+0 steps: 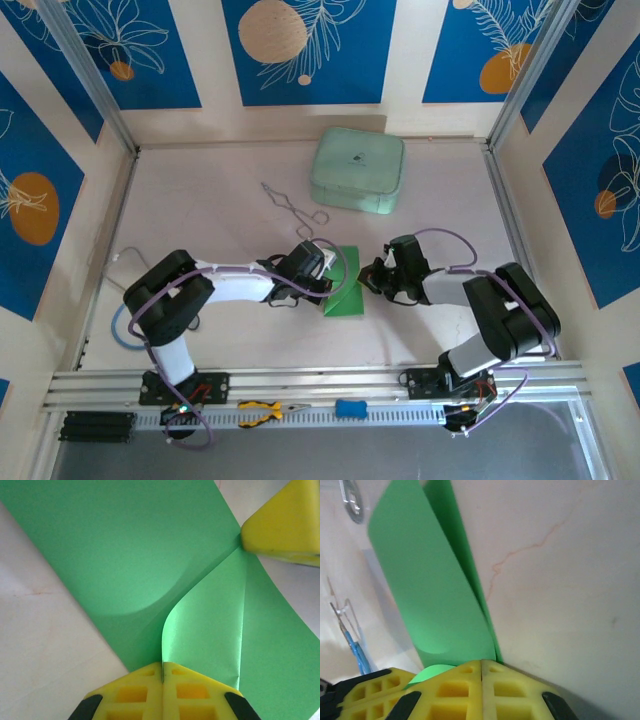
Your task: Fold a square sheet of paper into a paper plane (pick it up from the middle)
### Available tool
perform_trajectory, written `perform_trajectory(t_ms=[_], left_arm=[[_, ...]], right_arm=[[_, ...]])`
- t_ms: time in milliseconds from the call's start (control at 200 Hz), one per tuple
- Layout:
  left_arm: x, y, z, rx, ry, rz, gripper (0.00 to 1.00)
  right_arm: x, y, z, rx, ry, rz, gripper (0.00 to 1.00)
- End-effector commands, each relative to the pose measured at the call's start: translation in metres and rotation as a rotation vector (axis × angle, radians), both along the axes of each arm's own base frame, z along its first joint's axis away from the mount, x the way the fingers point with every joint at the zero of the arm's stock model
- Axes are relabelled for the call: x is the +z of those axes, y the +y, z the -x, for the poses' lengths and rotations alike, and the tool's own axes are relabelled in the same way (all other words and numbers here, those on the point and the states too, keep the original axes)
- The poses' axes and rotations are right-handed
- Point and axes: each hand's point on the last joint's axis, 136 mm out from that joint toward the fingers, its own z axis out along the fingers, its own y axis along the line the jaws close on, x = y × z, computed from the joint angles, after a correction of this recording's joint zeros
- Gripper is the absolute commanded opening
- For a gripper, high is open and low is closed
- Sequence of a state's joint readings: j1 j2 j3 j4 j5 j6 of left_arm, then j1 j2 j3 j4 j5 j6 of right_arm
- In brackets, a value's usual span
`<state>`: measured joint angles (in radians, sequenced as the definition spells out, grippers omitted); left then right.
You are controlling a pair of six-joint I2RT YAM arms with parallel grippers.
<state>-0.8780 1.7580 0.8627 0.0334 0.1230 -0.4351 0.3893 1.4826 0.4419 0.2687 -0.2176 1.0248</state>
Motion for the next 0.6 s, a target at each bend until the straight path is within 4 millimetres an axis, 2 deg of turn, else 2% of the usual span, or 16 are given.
perform_trajectory(t_ms=[0, 110, 410, 595], left_arm=[[-0.022, 0.017, 0.012, -0.016, 0.068, -0.082, 0.0], [-0.02, 0.017, 0.011, -0.015, 0.065, -0.081, 0.0], [-0.021, 0.017, 0.012, -0.016, 0.065, -0.084, 0.0], [-0.022, 0.018, 0.013, -0.013, 0.069, -0.081, 0.0]], right_arm=[[0.027, 0.011, 0.001, 0.078, -0.062, -0.042, 0.0], [0.035, 0.023, 0.009, 0.116, -0.071, -0.035, 0.0], [0.014, 0.05, 0.034, 0.159, -0.014, -0.031, 0.0], [-0.017, 0.039, 0.047, 0.127, 0.055, 0.003, 0.0]])
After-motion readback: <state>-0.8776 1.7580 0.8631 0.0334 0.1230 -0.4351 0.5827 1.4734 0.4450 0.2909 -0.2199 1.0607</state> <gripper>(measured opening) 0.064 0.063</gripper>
